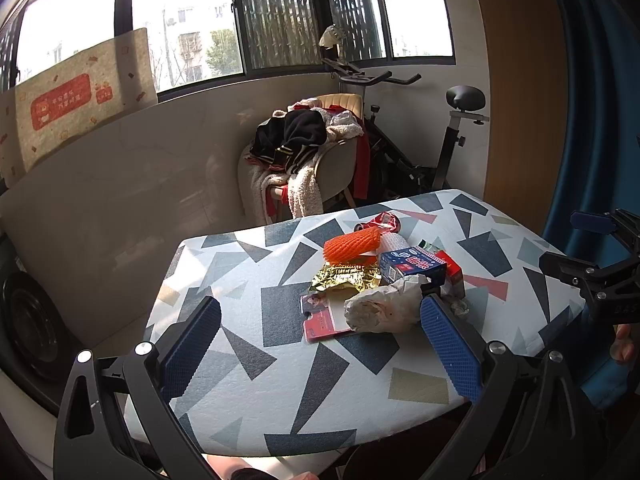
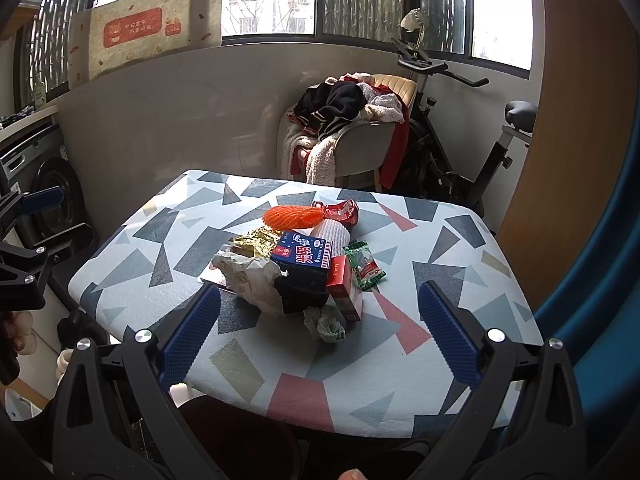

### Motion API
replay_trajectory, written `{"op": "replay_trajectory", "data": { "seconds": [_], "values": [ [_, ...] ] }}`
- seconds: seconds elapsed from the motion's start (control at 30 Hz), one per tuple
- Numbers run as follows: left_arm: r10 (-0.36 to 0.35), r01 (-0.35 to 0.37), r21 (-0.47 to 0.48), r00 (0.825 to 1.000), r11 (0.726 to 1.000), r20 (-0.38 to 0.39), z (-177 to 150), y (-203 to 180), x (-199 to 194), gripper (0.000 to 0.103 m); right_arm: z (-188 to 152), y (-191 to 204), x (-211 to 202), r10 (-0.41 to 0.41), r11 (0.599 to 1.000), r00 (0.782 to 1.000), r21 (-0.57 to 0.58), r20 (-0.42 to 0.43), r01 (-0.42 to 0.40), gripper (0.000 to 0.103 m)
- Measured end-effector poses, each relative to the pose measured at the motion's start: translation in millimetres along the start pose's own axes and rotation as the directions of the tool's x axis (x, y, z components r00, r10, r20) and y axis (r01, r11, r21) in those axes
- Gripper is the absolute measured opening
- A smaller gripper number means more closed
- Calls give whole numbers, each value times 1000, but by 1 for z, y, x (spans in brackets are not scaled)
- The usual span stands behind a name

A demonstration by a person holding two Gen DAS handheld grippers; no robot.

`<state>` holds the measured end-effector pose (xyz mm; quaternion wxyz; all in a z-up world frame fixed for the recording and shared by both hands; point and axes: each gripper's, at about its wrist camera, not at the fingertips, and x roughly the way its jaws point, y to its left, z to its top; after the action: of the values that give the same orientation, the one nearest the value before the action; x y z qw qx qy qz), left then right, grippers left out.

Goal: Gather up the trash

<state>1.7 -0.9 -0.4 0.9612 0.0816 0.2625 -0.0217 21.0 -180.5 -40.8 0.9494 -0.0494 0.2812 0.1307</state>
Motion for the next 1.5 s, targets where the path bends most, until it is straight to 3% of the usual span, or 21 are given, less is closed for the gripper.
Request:
{"op": "replay_trajectory", "data": {
  "seconds": [1.5],
  "values": [
    [3,-3,2,1000,1000,7,8,8,-7,98,1,-1,0,1,1000,1000,2,-2,-1,97]
  ]
}}
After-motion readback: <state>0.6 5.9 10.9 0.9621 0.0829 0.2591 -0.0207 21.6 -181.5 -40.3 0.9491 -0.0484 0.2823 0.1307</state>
